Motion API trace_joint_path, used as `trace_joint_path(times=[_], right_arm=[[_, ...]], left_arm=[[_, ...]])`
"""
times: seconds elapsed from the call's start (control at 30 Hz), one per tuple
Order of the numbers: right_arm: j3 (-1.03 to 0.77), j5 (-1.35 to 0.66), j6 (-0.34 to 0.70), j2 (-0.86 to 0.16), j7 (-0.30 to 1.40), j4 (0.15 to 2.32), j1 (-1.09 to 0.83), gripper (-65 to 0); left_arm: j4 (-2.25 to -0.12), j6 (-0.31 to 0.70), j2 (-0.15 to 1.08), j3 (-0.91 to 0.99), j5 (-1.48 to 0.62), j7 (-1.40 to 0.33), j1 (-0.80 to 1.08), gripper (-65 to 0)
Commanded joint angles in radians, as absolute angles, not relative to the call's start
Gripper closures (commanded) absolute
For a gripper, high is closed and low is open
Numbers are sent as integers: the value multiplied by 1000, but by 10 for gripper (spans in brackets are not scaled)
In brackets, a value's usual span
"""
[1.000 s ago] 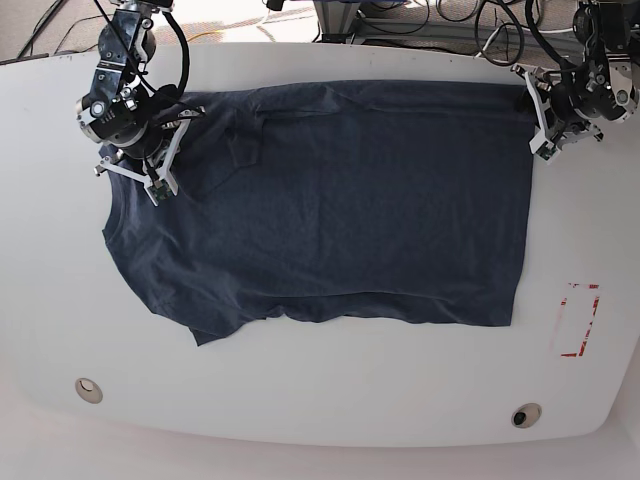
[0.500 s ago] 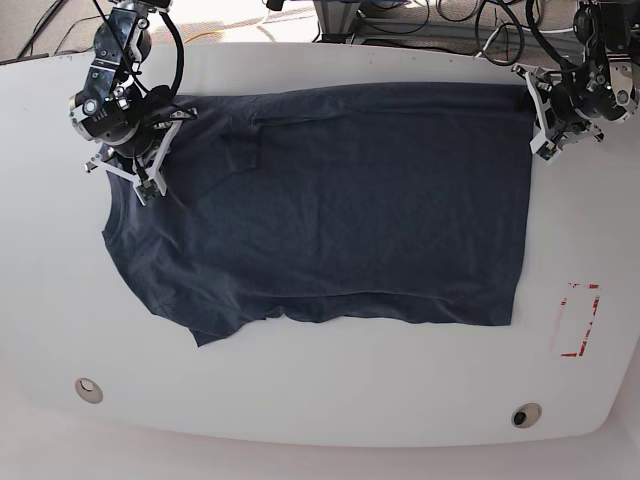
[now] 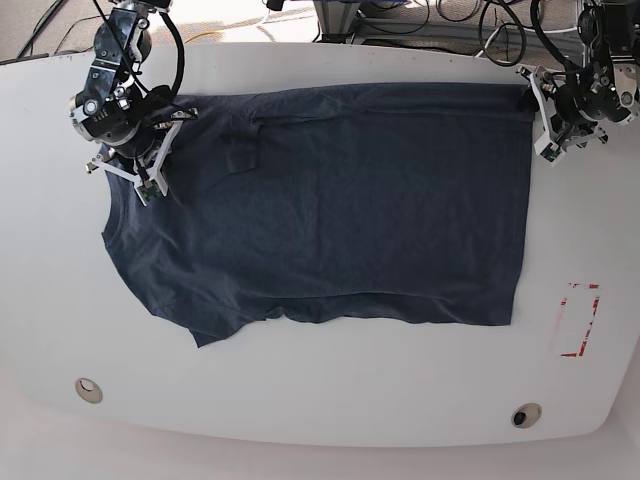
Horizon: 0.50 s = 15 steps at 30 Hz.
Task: Layout the t-shirt on the table in an organized manner, then fold the t-shirt properly
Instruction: 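Grasp the shirt's collar-side edge with the left gripper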
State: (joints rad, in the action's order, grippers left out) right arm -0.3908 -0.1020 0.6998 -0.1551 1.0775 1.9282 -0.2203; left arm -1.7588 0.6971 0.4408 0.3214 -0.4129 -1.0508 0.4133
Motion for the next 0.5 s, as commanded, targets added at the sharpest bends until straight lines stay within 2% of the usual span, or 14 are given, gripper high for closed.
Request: trace_joint_path(times=[0.0, 0.47], right_arm=[[-394, -107, 698, -165, 1061, 1948, -213, -27], [-395, -107, 698, -165, 1061, 1948, -213, -27]], left_arm=[[-1774, 698, 456, 348, -421, -1043, 424, -406], [-1742, 698, 450, 354, -421, -1043, 432, -385]])
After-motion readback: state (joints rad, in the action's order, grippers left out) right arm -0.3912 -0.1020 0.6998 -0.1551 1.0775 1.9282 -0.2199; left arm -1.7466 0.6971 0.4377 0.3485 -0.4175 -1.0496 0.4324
